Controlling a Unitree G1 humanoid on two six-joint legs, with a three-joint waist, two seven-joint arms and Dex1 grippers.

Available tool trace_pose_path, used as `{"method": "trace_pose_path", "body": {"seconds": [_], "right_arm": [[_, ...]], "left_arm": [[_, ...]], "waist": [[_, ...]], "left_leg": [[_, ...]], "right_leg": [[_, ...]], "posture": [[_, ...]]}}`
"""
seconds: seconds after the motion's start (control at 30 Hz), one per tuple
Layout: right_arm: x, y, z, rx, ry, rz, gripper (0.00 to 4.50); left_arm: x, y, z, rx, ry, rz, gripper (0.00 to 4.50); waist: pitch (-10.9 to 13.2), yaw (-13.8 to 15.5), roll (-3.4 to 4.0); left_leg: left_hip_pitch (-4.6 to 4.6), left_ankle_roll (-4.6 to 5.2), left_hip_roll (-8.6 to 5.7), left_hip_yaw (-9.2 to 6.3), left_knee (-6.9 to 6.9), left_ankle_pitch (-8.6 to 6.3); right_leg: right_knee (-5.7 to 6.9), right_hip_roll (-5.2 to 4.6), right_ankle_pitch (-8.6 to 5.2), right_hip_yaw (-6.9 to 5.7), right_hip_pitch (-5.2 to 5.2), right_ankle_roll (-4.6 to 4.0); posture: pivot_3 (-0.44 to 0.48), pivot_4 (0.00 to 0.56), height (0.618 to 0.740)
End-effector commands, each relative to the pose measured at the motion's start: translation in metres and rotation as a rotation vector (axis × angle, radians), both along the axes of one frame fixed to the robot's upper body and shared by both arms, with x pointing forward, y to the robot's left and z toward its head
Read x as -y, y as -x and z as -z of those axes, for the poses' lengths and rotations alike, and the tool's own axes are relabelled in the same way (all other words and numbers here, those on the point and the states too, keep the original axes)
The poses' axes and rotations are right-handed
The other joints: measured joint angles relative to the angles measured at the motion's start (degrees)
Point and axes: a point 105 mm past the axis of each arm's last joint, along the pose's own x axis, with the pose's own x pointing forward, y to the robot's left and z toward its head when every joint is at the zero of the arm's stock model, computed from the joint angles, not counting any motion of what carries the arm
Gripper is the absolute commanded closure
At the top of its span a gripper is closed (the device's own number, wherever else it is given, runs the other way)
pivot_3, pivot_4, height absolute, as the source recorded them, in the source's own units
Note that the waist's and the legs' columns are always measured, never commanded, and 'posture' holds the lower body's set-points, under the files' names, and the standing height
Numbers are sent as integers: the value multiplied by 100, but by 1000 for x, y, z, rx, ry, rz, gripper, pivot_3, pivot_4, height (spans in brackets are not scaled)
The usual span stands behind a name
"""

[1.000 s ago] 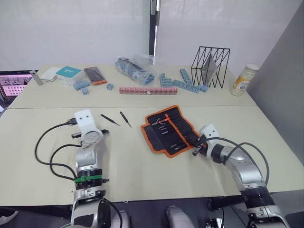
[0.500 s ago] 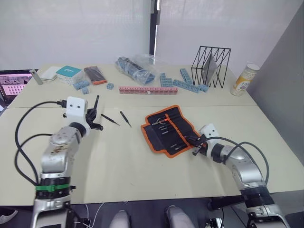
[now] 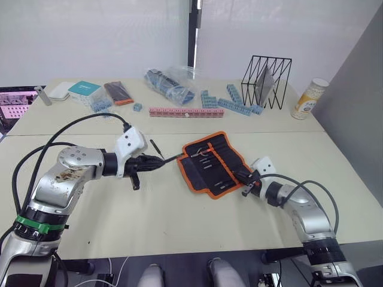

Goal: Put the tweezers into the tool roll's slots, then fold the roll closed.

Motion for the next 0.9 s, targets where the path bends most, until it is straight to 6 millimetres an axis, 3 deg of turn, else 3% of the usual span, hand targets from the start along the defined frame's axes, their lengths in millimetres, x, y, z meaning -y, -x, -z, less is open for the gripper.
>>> {"method": "trace_pose_path", "body": {"seconds": [0.03,0.17,0.37,0.9], "right_arm": [[-4,8,21,-84,5,-9,4500],[-5,8,21,-82,1,-5,4500],[-4,8,20,-77,-3,6,4500],[-16,5,6,-21,-43,19,4500]], "left_arm": [[6,3,-8,12,-11,43,4468],[16,-2,-1,0,-34,49,4468],[48,-21,1,-26,-31,48,4468],[111,-59,39,-88,-73,48,4468]], "waist": [[0,5,0],[0,22,0],[0,18,0],[0,2,0]], "left_leg": [[1,0,0,1,0,0],[3,1,0,0,1,0],[-2,1,-1,0,13,0],[-1,2,-2,-1,21,1]], "right_leg": [[0,0,0,0,1,0],[0,0,0,0,2,0],[2,1,2,0,4,4],[14,6,6,4,3,8]], "posture": [[0,150,737],[0,150,737],[0,150,737],[0,150,737]]}}
